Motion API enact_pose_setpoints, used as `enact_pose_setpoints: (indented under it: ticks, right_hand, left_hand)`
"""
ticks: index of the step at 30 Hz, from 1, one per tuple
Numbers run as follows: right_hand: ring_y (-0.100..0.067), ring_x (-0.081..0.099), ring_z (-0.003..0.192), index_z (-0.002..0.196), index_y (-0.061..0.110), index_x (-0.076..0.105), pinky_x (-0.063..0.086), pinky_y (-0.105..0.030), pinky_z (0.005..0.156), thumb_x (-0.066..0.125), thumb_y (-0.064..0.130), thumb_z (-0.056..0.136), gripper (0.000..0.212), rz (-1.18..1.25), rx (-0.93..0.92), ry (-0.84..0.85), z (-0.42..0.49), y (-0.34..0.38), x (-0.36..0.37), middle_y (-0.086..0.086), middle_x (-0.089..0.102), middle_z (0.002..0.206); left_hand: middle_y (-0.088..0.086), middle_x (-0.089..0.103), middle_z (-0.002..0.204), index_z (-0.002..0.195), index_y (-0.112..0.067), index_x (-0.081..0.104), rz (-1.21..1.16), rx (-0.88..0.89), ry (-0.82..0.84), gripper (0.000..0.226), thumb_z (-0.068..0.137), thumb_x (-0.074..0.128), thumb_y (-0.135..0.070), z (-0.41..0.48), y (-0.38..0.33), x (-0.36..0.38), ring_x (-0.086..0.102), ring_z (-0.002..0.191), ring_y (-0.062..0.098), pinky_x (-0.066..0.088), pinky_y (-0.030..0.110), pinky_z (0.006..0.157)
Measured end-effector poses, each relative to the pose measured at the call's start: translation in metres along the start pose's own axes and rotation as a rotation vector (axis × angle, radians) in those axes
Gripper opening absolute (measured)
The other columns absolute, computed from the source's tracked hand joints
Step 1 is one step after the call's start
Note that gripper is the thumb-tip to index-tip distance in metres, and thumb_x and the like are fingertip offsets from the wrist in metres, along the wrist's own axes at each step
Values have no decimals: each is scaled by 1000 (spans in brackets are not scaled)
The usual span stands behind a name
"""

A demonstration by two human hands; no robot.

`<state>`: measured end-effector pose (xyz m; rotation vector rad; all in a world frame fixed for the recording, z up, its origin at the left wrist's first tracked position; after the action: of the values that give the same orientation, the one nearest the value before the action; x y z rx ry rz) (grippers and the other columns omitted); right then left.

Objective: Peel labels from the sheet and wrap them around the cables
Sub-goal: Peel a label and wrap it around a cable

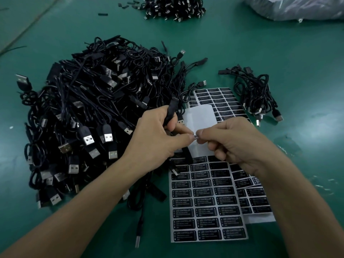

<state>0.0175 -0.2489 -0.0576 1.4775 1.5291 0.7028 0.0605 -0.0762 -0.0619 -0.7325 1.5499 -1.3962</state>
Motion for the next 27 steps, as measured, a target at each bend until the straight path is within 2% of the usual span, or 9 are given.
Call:
enact_pose_setpoints:
  ticks: [3,6,8,11,13,17,20,24,27]
  right_hand:
    - [-7,44,34,66,8,75,28,-14,33,78,15,80,16,-9,-39,-17,1,0,0,2,57,49]
    - [-7,40,34,62,11,73,29,-16,34,76,12,80,18,73,-159,-74,1,3,-4,3,52,47]
    - [-7,37,35,67,6,74,30,-16,35,76,11,79,14,105,-239,-97,0,4,-6,3,49,47]
    - [-6,35,37,70,10,77,29,-14,37,77,7,80,10,91,-313,-51,-2,5,-5,5,50,48]
    - [-5,35,37,69,15,78,29,-13,37,77,5,80,14,95,-329,-29,-2,6,-4,6,50,47]
    - [-5,35,38,70,15,78,30,-13,38,76,5,80,14,115,-345,-37,-1,6,-4,6,50,49]
    - [-2,36,39,71,13,77,30,-11,39,76,4,81,13,120,-359,-56,-1,6,-5,8,50,49]
    - [-2,34,39,72,13,76,29,-11,39,76,5,81,13,129,-362,-61,-1,6,-7,8,49,48]
    - [-4,32,39,70,15,77,28,-12,38,76,5,80,14,135,-359,-62,-1,6,-7,6,47,49]
  left_hand:
    - [2,77,78,70,-17,34,26,3,1,50,78,80,0,0,0,0,51,50,2,40,15,45]
    - [11,71,70,71,-17,36,1,-6,-44,45,83,78,-6,1,1,-1,64,59,5,49,18,54]
    - [8,69,66,71,-14,42,-23,-38,-64,35,91,70,-13,1,0,-1,67,59,5,54,22,56]
    - [13,71,66,68,-8,53,-92,-71,-55,37,104,46,-15,0,-5,1,49,37,-4,36,7,40]
    - [15,69,66,72,-4,60,-118,-79,-52,43,106,37,-15,0,-5,-1,46,34,-3,33,8,37]
    - [-2,69,66,87,-16,72,-25,-119,-50,36,106,42,-24,2,2,-3,48,35,6,34,16,35]
    - [-5,69,68,95,-24,74,-15,-108,-29,25,104,51,-24,2,2,-2,52,38,7,36,17,35]
    - [-4,72,71,99,-23,74,-72,-129,-18,18,102,56,-24,1,-1,-2,56,41,8,39,17,35]
    - [-8,70,70,96,-20,76,-112,-180,-24,28,104,51,-32,1,-2,-1,56,42,7,38,16,36]
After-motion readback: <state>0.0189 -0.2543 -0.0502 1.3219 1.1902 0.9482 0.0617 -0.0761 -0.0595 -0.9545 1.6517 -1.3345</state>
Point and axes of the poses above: each hand's wrist, its own z-axis towards the middle knuckle, its own x-axis out of the palm, y = z × x, the point moved 2 cm from there along z, towards the middle knuckle
